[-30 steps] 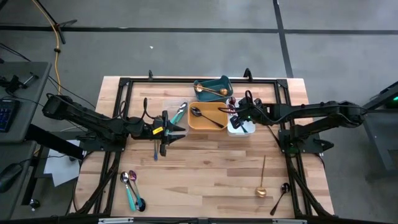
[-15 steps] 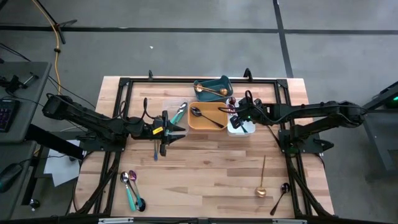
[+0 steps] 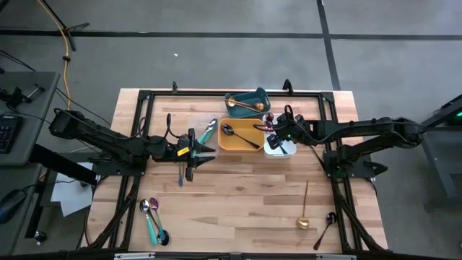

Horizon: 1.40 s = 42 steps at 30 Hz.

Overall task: Sort silverware by color (type)
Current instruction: Put the distorted-color spoon into the white bin

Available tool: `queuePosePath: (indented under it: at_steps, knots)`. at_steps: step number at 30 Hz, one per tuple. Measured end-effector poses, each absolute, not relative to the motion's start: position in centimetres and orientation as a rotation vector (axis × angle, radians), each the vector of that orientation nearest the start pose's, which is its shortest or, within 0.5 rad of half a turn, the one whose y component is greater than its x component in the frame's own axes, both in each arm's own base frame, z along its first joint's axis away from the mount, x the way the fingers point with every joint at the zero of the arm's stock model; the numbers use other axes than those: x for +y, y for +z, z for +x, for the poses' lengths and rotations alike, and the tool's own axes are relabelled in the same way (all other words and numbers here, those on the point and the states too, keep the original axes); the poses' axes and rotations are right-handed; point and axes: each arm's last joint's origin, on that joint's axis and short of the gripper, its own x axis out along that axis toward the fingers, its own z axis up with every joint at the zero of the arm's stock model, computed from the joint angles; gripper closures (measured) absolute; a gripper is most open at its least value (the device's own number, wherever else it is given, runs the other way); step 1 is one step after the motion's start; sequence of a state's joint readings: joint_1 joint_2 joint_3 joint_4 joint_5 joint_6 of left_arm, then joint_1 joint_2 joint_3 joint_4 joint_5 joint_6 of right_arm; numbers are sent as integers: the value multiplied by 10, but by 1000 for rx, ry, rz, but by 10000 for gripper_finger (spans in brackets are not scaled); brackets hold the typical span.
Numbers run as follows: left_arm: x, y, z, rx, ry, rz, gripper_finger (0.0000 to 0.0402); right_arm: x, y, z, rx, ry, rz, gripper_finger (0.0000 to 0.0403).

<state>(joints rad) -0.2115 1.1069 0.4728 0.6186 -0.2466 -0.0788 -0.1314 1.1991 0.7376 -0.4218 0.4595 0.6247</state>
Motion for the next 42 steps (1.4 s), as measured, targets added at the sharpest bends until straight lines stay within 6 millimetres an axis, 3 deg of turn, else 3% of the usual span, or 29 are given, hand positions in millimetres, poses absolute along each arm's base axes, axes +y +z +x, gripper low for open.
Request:
queuePosePath:
  at_steps: [42]
  knots:
    - [-42, 241, 227, 14, 36, -75, 289, -43, 222, 226, 666, -813, 445, 402]
